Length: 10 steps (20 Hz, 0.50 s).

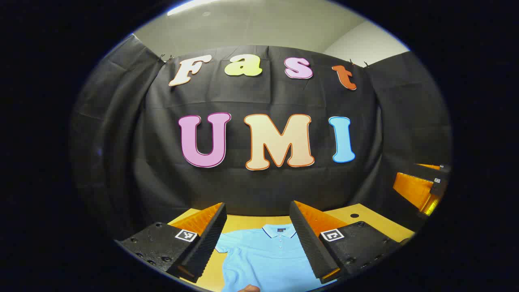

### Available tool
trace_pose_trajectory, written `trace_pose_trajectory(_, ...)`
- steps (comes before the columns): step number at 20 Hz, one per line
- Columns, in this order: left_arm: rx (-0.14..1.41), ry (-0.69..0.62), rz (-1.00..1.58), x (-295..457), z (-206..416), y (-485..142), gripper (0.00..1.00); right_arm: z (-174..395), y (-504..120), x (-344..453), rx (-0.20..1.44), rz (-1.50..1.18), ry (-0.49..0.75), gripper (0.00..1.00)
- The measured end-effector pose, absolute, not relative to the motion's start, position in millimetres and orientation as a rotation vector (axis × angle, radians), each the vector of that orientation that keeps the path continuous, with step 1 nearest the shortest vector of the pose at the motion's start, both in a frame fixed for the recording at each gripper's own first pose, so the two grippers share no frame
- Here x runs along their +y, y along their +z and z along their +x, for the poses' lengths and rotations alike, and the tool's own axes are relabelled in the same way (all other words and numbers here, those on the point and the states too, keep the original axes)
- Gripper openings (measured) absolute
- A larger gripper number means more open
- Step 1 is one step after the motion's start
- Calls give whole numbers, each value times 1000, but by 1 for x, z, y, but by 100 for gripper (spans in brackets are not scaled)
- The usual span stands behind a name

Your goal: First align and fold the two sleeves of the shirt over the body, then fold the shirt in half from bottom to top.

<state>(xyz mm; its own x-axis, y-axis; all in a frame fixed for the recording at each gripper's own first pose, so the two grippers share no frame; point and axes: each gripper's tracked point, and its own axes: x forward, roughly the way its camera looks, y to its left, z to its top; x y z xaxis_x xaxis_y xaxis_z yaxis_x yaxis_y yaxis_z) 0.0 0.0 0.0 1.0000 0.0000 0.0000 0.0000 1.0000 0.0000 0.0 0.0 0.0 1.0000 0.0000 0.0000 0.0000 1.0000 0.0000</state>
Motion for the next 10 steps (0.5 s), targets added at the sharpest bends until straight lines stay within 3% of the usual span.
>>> trace_pose_trajectory(10, -12, -17, -14, -5, -8, 9, 94, -5, 14, 8, -21, 25, 13, 98)
